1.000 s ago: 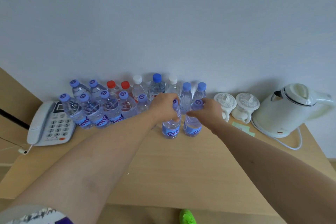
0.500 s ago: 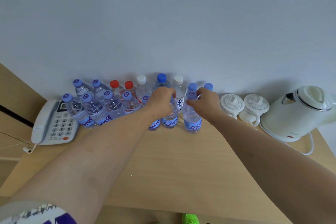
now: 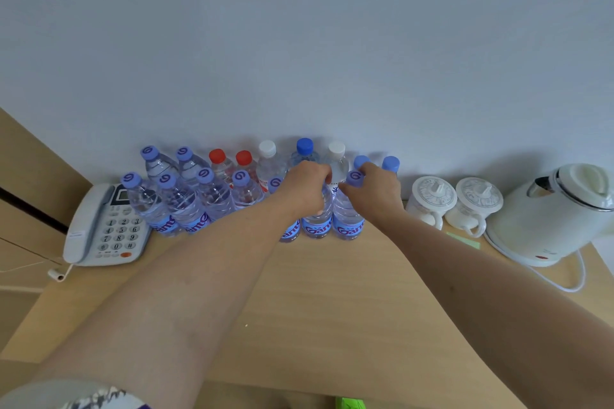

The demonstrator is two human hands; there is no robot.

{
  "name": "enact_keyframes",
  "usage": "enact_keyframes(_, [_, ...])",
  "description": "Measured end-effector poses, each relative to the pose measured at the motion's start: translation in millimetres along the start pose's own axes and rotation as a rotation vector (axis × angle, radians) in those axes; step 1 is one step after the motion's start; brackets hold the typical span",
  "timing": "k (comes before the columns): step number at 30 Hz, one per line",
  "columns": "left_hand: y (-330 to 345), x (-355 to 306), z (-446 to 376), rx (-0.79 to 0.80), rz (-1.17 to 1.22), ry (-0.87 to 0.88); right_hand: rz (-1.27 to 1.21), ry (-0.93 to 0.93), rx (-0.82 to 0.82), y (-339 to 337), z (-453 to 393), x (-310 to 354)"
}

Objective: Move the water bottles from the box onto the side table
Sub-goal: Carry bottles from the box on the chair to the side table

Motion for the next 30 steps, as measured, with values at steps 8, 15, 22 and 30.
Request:
enact_keyframes(8, [2.7,-5.4,4.0,0.025,-0.065,0.025,0.043,0.018,0.004,4.0,4.6,2.2])
enact_keyframes(15, [-1.7,-14.1,13.7,0.034,-0.079,0.043,0.059,0.009,0.083,-2.8,25.6,-1.8])
enact_keyframes(22, [-24.6,-49.4,32.7,-0.15,-0.004,0.165,0.154,0.064,-0.089,-45.2,81.7,-15.6])
enact_keyframes(30, [27.2,-181.2,63.1,-0.05,-0.101,0.486,0.242,0.391,-0.342,-97.6,230.7,-104.5])
Point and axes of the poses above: each hand's wrist, its own z-axis away from the middle knuckle, its own y-axis out of the palm, x = y × z, the point moved 7 cm from there along -z, towards the middle knuckle, and after that the axes turned 13 degrees about x, right-handed, at the moved point
